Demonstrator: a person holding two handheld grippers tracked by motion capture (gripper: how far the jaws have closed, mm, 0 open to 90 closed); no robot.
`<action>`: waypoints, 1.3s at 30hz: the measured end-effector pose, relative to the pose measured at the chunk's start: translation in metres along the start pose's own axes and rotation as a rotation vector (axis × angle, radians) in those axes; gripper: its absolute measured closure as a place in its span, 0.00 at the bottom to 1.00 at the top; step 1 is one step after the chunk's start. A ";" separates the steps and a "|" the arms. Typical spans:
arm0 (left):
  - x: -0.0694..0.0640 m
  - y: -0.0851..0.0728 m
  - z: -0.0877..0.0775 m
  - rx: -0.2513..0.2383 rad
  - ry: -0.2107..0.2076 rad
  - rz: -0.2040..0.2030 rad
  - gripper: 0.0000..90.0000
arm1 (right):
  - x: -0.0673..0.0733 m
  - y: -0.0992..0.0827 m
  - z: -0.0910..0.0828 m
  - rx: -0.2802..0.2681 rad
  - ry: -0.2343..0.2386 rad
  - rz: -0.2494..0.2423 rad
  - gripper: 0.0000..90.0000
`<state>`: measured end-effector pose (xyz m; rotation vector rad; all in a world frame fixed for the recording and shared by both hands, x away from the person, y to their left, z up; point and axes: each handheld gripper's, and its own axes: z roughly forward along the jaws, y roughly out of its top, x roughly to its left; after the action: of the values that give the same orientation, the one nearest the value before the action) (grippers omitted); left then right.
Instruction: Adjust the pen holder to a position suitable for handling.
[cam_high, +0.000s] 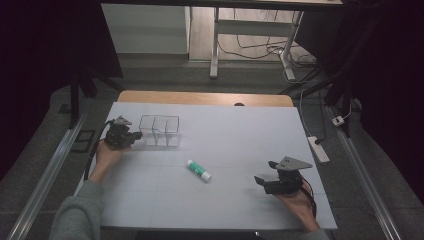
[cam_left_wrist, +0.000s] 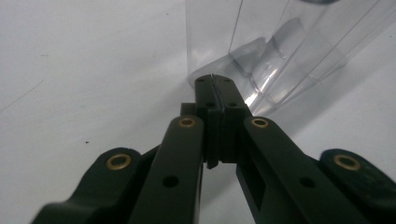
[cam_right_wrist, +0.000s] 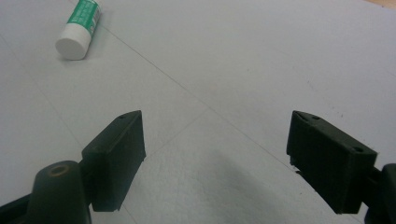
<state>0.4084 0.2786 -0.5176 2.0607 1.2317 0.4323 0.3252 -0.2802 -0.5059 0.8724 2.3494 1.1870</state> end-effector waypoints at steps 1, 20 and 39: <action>0.000 0.000 0.000 -0.001 0.001 -0.001 0.99 | 0.000 0.000 0.000 -0.001 0.001 0.002 0.20; -0.007 0.004 0.006 -0.009 -0.021 0.008 0.99 | -0.001 -0.001 0.002 0.016 0.001 0.001 0.20; -0.025 0.018 0.019 -0.007 -0.045 0.060 0.99 | -0.002 -0.002 0.005 0.021 0.006 0.008 0.21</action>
<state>0.4188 0.2444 -0.5171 2.0948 1.1430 0.4151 0.3285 -0.2794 -0.5098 0.8881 2.3690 1.1714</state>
